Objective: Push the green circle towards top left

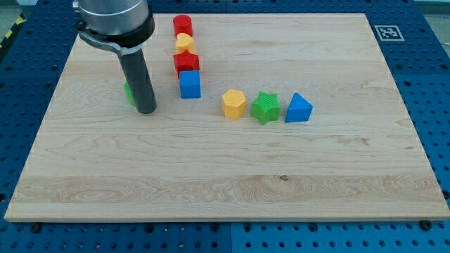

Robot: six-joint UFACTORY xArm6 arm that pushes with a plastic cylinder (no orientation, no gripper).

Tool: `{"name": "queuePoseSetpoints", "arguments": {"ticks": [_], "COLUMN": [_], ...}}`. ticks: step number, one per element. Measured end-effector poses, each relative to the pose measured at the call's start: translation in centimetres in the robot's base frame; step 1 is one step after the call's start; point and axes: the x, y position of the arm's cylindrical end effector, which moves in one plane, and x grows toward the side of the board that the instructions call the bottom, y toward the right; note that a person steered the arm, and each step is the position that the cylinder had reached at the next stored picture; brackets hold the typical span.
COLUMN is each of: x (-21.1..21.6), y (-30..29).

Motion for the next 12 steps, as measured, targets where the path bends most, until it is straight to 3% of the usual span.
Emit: {"name": "queuePoseSetpoints", "arguments": {"ticks": [4, 7, 9, 10, 12], "x": [-5.0, -8.2, -13.5, -15.6, -13.7], "y": [-6.2, -6.6, -6.6, -6.5, 0.1]}}
